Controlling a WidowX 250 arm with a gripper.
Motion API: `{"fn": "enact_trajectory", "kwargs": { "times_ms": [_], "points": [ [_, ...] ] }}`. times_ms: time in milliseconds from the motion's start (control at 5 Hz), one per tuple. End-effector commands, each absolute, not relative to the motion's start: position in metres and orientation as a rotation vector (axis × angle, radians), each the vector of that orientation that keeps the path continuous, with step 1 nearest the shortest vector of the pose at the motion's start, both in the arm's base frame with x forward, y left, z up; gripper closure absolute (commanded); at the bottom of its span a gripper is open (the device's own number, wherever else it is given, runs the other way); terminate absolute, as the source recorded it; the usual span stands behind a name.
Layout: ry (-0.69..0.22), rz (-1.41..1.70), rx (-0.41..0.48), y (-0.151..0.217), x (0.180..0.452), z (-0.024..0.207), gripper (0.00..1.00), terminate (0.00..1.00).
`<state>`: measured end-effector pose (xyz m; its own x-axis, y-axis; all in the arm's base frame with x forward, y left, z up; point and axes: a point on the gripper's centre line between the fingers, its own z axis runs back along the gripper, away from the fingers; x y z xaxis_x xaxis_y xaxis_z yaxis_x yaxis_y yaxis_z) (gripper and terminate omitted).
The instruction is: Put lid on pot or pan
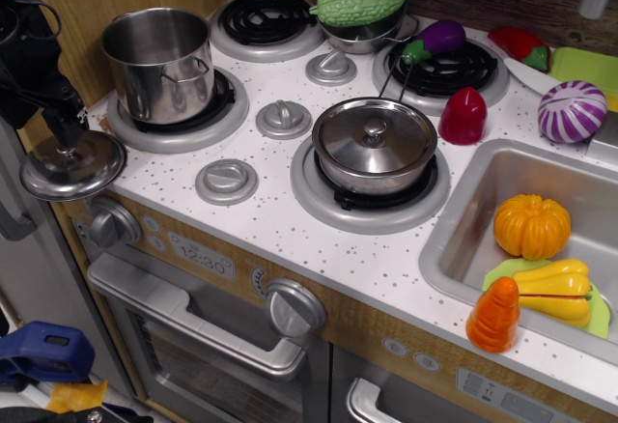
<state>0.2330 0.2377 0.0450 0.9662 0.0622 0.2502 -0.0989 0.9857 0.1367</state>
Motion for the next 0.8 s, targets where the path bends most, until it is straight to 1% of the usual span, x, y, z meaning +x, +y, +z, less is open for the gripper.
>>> {"fn": "enact_trajectory", "kwargs": {
  "times_ms": [0, 200, 600],
  "points": [
    [-0.248, 0.082, 0.149, 0.238, 0.233, 0.045, 0.00, 0.00],
    [-0.255, 0.071, 0.144, 0.235, 0.238, 0.048, 0.00, 0.00],
    [-0.283, 0.066, 0.131, 0.238, 0.239, 0.038, 0.00, 0.00]
  ]
}}
